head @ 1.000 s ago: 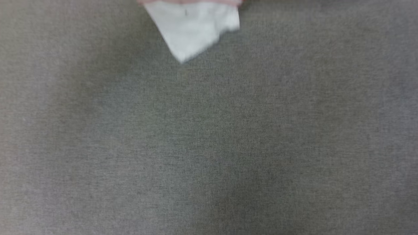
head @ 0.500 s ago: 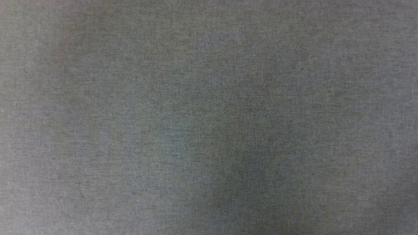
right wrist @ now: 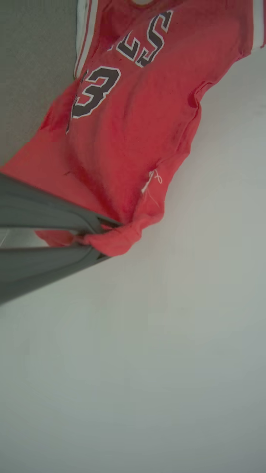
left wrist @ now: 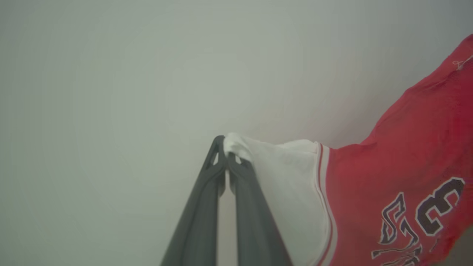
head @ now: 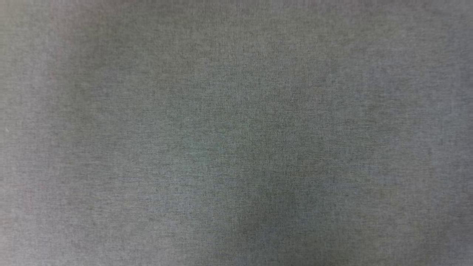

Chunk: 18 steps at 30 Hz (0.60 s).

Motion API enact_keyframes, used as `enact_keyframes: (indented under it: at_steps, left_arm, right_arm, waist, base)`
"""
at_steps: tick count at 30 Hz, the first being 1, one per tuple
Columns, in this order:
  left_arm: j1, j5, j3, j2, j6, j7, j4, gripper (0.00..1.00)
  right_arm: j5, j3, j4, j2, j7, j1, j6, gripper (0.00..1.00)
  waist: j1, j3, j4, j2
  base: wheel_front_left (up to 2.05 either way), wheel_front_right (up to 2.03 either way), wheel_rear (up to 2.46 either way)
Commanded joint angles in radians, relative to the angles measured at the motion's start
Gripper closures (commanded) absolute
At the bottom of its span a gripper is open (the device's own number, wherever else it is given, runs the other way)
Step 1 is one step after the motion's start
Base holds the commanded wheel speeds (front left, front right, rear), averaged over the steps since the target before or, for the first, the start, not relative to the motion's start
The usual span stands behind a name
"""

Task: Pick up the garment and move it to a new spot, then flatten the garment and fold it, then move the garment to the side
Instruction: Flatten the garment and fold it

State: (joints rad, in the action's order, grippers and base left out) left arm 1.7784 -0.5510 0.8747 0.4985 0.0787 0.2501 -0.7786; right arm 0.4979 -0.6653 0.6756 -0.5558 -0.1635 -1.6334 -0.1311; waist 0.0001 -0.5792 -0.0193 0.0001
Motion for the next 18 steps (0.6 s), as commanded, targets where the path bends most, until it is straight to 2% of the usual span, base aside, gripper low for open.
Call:
enact_keyframes:
  at_steps: [1,5,9,18]
  left_arm:
    - [-0.061,-0.012,0.002,0.005,-0.001,0.010,0.000,1.00]
    - [-0.215,-0.026,-0.005,0.014,-0.014,0.015,0.032,1.00]
    - [-0.408,-0.034,-0.027,0.038,-0.040,0.016,0.124,1.00]
    - [-0.912,-0.072,-0.070,0.117,-0.155,0.017,0.387,1.00]
  right_arm:
    - [0.010,-0.025,0.003,0.010,0.022,0.057,0.001,1.00]
    - [0.040,-0.070,-0.005,0.002,0.072,0.184,0.001,1.00]
    - [0.057,-0.107,-0.037,-0.009,0.101,0.321,0.001,1.00]
    - [0.100,-0.149,-0.129,-0.059,0.126,0.655,0.001,1.00]
  waist:
    - [-0.0001,0.022,0.002,-0.0001]
    - [-0.0001,0.066,0.001,-0.0001]
    - [-0.0001,0.119,0.003,-0.0001]
    - [-0.0001,0.256,-0.001,-0.0001]
  base:
    - [0.00,0.00,0.00]
    - [0.00,0.00,0.00]
    - [0.00,0.00,0.00]
    - [0.00,0.00,0.00]
